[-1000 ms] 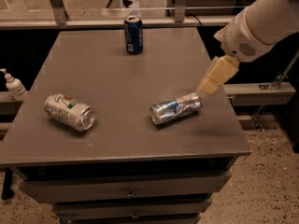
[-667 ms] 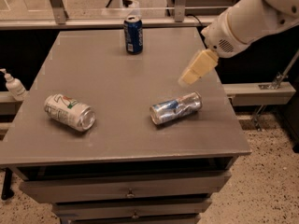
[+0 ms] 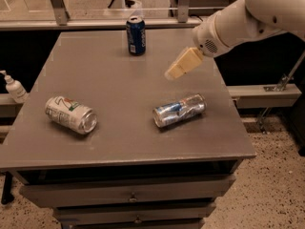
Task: Move pepsi can near 7up can
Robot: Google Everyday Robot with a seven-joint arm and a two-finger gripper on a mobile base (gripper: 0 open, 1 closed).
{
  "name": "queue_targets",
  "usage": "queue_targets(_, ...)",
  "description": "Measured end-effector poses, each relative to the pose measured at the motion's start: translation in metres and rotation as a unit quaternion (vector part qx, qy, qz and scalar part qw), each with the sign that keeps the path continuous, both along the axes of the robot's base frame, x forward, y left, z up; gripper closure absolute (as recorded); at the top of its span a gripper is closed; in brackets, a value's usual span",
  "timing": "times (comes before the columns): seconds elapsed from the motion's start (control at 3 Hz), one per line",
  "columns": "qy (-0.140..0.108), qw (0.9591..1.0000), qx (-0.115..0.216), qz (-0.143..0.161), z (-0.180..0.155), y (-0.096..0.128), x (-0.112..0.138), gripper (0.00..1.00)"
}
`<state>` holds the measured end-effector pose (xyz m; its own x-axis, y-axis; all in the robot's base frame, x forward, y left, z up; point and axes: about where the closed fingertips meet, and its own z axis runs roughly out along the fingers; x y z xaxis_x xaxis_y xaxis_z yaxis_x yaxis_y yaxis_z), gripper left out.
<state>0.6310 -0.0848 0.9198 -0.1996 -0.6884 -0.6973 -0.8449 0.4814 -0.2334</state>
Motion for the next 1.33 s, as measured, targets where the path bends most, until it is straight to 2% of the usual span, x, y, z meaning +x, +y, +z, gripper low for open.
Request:
queue_targets(0.33,-0.014,0.9995,0.029,0.006,-0.007,0.010,0.014,0.00)
queue_targets(0.67,-0.032,0.9966,0.075,0.016,-0.019,0.028,0.041,0.00)
queue_targets(1.33,-0.066,0.9892,0.126,0.036,-0.030,0.061,0.092,0.00)
